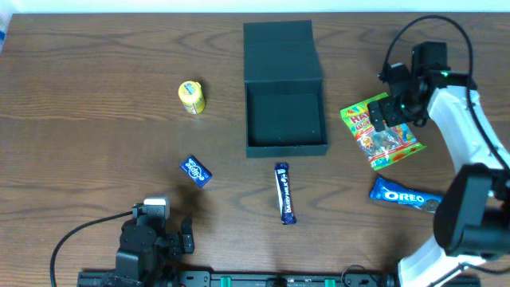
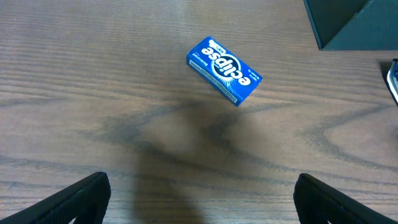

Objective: Pack container
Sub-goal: 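Move the right gripper up over the Haribo Worms bag, then lower the right gripper and pinch the Haribo bag's top edge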

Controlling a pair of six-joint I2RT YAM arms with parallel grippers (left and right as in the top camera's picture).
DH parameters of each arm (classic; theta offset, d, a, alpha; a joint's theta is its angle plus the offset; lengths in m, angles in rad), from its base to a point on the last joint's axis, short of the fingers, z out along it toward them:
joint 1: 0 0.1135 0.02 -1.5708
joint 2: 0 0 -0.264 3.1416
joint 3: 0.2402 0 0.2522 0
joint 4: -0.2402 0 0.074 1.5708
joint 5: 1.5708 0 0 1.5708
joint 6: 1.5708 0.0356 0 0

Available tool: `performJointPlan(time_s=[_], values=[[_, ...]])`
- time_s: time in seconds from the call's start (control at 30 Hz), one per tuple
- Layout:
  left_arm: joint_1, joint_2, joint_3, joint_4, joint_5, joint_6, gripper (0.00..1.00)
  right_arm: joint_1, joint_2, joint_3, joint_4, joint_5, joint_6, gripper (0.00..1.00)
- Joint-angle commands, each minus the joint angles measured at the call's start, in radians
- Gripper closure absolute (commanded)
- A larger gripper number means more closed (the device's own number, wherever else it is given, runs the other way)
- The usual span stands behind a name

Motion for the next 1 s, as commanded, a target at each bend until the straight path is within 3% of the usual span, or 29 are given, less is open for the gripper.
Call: performJointPlan(time_s=[0.0,0.43,0.97], values=[[0.006,-0.006,-0.013,-0.066,-0.028,-0.011,0.05,-0.008,0.043,0.015,0.01,-0.013,-0.026,0.01],[0.006,-0.006,-0.013,-0.066,-0.028,-0.011,0.04,-0.01,0.164,0.015,0.035,-0.013,-0.037,0.01],[0.006,-0.006,-0.013,-0.066,-0.028,-0.011,0.04,-0.01,0.173,0.015,0.014,-0.011,-0.037,0.01]])
